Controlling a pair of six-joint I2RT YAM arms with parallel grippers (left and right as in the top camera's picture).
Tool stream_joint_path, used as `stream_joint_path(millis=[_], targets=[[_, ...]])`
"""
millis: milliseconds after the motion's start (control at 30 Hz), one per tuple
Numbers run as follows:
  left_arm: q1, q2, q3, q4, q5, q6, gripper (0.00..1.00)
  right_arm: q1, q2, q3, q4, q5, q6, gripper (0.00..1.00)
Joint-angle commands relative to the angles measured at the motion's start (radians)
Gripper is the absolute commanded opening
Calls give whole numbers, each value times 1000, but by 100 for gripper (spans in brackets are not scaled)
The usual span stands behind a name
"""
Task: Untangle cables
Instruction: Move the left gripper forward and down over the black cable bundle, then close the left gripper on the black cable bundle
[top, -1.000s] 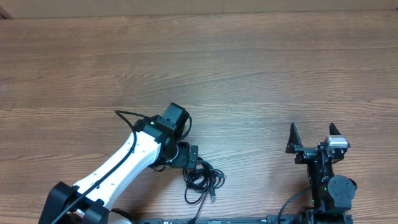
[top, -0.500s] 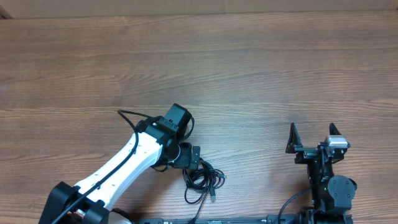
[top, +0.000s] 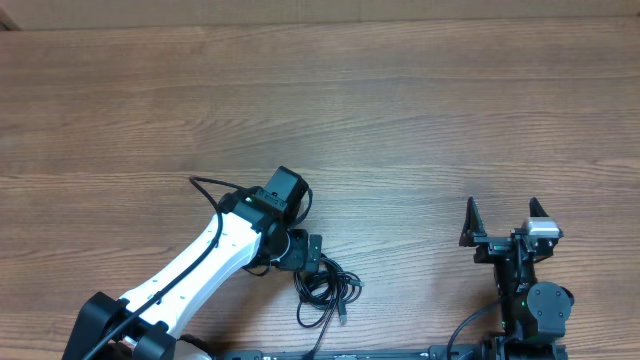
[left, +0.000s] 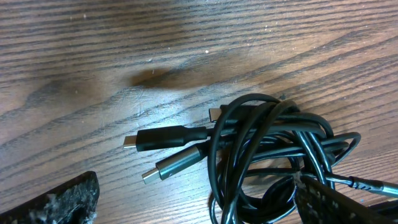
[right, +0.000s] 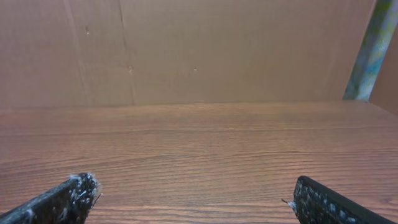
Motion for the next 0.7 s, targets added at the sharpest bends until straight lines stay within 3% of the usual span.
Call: stream_joint_path(millis=[0, 400, 667], targets=[[-7, 8, -7, 3, 2, -13, 100, 4, -8, -10, 6, 1, -2, 100], [-20, 8, -8, -58, 130, -14, 98, 4, -8, -10, 6, 1, -2, 100], [-145, 8, -19, -18, 122, -84, 89, 4, -8, -10, 6, 2, -2, 100]])
